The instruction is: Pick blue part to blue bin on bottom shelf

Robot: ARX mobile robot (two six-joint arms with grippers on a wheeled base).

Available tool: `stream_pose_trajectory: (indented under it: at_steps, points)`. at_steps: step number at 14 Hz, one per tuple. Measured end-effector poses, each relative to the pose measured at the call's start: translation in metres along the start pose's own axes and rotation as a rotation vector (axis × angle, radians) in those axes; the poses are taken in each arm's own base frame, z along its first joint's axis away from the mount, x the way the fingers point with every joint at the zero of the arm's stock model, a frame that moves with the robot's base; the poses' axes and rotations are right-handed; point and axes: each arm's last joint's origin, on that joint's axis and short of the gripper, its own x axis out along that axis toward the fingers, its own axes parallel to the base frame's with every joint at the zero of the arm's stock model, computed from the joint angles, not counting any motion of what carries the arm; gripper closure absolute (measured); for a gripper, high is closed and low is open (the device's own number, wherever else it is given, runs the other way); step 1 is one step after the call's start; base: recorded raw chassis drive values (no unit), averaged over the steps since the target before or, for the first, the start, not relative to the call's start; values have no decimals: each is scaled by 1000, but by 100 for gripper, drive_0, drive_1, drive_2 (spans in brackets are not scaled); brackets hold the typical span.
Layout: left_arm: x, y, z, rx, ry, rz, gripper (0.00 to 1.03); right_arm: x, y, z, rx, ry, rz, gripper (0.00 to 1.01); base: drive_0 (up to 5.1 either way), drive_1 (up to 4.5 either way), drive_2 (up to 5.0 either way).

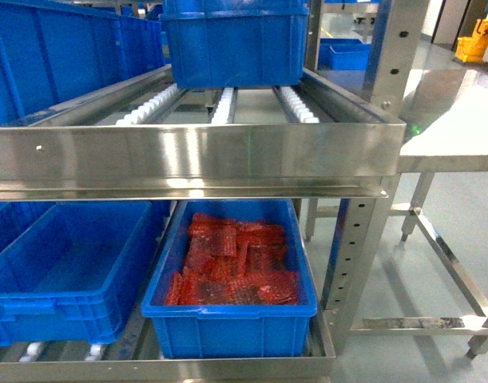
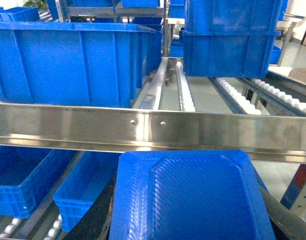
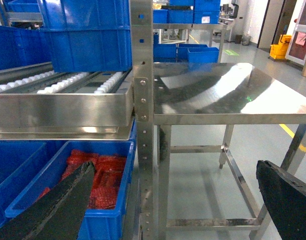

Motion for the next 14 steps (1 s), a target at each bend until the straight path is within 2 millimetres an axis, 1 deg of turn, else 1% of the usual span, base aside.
stream_pose_trajectory:
  at_steps: [8,14]
  points:
    - [0,0,-1,3,7,7,59,0,0,0,0,-2,4,3,-492,339,128]
    - [0,0,0,1,2,5,59,0,0,0,0,-2,3,3,0,0,0]
